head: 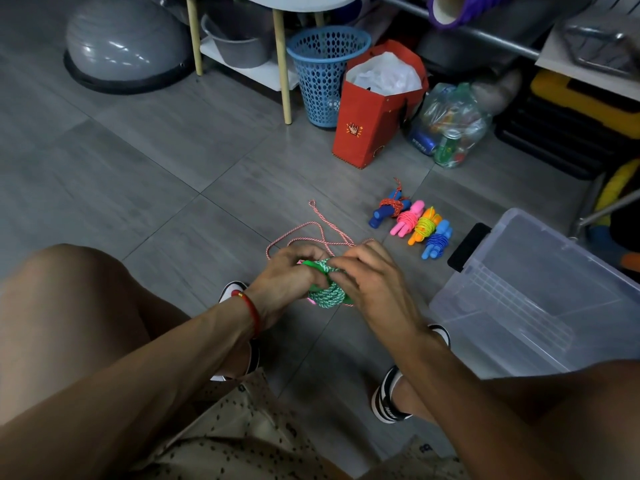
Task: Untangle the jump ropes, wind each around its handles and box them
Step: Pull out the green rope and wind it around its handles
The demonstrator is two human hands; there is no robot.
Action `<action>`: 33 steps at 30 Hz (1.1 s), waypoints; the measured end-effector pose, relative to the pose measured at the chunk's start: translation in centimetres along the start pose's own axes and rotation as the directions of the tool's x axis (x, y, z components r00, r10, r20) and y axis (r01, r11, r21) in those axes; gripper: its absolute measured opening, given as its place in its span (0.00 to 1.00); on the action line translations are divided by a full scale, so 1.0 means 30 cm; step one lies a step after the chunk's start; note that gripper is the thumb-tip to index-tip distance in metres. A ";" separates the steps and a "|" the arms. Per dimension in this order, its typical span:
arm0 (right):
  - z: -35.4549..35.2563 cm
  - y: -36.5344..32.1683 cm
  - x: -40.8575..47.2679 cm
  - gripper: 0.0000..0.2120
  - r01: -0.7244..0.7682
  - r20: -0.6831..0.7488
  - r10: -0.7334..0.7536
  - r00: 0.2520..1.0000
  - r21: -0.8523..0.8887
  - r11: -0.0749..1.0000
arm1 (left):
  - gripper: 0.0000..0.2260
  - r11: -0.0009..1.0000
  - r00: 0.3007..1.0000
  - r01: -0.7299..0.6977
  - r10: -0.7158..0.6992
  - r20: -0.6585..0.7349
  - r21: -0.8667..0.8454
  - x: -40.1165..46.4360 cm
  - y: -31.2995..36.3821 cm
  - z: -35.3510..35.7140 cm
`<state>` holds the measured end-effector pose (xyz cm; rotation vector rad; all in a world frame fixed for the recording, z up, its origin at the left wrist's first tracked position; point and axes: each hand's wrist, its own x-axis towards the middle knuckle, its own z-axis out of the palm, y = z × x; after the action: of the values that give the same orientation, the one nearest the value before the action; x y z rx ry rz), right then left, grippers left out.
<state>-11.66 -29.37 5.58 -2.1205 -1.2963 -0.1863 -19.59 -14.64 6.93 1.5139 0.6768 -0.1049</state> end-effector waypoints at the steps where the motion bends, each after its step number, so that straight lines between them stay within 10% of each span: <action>1: 0.002 -0.007 -0.002 0.08 -0.013 0.013 0.013 1.000 -0.011 1.000 | 0.11 0.999 1.000 -0.011 0.011 -0.018 0.030 0.001 -0.006 0.001; 10: 0.017 -0.061 -0.013 0.17 -0.032 0.073 0.058 0.996 -0.320 0.947 | 0.12 0.937 0.979 -0.183 0.200 -0.028 0.298 0.017 -0.023 0.020; 26: 0.011 -0.026 0.006 0.02 -0.406 -0.002 0.411 0.911 0.160 0.900 | 0.14 0.921 0.951 -0.309 0.305 0.057 0.239 -0.023 0.043 0.010; 33: -0.006 -0.005 0.053 0.04 -0.696 0.103 0.757 0.646 0.487 0.528 | 0.25 0.892 0.908 -0.418 0.405 0.109 0.171 -0.018 0.052 -0.026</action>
<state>-10.95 -28.25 6.47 -1.9596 -0.2197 0.3468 -19.56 -13.94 8.63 1.8007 0.2811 0.1043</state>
